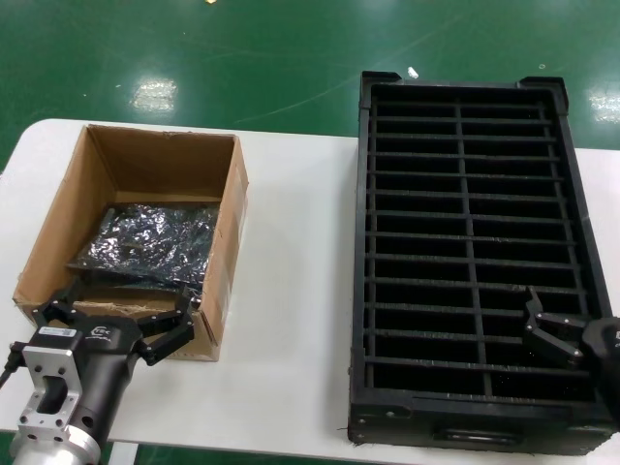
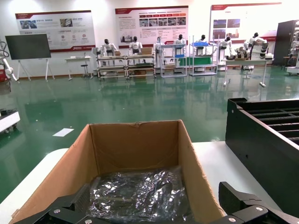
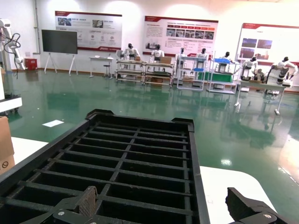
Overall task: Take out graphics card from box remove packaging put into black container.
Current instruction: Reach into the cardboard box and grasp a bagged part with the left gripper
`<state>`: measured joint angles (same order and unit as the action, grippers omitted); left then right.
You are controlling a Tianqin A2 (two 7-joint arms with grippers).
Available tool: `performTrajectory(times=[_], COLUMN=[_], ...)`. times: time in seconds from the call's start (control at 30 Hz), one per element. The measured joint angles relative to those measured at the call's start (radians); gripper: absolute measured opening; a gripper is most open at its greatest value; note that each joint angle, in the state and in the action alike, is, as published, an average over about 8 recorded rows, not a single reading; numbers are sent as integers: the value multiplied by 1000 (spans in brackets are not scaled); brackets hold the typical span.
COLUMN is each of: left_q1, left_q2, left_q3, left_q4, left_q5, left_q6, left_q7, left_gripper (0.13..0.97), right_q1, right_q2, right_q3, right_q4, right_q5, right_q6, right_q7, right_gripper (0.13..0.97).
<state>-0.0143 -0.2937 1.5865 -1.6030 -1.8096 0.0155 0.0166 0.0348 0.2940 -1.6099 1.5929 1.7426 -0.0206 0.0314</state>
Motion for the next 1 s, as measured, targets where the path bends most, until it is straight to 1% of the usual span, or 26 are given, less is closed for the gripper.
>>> performTrajectory(times=[1.0], left_q1=[0], left_q2=[0], left_q3=[0], left_q4=[0], left_q5=[0], left_q6=[0], left_q7=[0], left_gripper=[966], right_q1=[0], right_q2=[0], right_q3=[0], right_q4=[0], right_q5=[0], right_q6=[0], right_q7=[0], right_gripper=[966])
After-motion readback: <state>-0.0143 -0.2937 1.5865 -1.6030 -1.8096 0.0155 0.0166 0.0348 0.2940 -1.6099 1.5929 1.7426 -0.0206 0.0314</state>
